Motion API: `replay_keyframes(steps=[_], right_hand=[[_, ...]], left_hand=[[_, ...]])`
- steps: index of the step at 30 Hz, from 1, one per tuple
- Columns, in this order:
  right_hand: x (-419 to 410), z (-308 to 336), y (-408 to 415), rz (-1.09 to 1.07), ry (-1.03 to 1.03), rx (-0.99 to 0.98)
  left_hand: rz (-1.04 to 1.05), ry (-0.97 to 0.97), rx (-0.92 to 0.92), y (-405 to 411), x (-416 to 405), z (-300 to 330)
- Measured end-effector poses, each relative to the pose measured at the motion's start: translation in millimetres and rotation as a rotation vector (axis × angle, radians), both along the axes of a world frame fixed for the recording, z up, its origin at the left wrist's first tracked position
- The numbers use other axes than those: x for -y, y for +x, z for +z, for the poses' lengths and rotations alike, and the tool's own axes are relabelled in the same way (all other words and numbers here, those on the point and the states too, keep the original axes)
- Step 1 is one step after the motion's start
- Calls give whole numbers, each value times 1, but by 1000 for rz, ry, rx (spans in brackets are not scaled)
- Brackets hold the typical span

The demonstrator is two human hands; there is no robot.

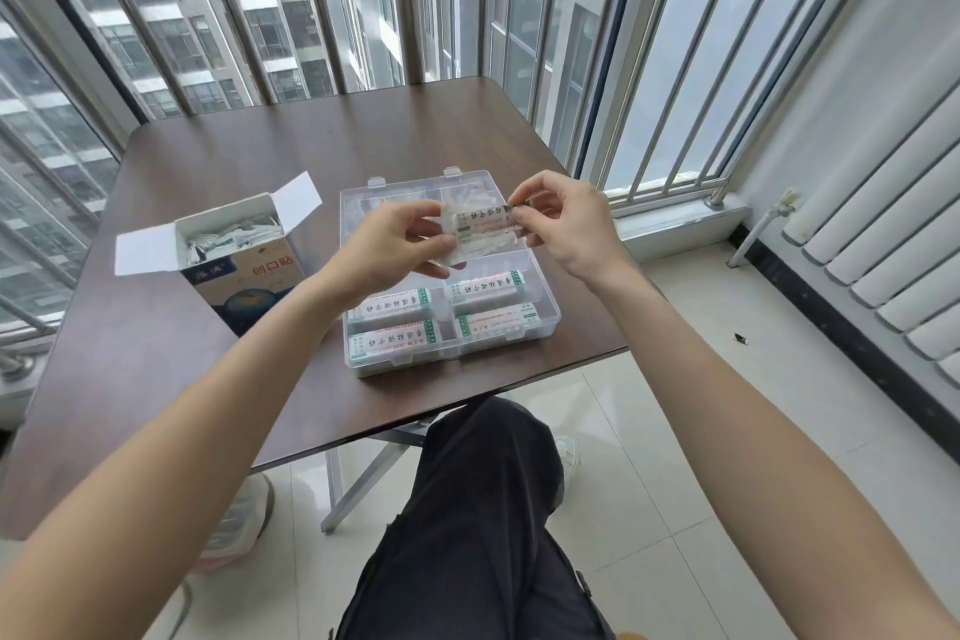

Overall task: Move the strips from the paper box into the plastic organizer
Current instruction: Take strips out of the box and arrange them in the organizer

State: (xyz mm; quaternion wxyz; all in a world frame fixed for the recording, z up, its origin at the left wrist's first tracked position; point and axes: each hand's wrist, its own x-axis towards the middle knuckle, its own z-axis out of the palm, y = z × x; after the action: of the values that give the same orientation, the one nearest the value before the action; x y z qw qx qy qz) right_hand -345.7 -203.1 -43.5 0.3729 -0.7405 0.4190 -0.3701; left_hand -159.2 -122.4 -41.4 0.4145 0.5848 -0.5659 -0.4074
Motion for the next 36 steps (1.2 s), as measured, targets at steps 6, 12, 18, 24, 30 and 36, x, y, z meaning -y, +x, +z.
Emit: replay_keyframes(steps=[6,12,18,24,30,36], right_hand=[[3,0,-2,40,-14,-37],[5,2,-10,46,63,-24],[-2,-17,-8,49,97,-382],[-11,-21,1,18,-2,-498],[-12,-18,-19,-87,219,-62],[-11,1,-14,0,582,143]], left_hand=[[31,1,-38,1,2,0],[127,-60,104,11,7,-6],[316,-393,412,8,-7,-10],[201,-415,512,-7,-5,-19],[109,-453,607,-19,-3,-25],[170,-452,515,-27,-1,-25]])
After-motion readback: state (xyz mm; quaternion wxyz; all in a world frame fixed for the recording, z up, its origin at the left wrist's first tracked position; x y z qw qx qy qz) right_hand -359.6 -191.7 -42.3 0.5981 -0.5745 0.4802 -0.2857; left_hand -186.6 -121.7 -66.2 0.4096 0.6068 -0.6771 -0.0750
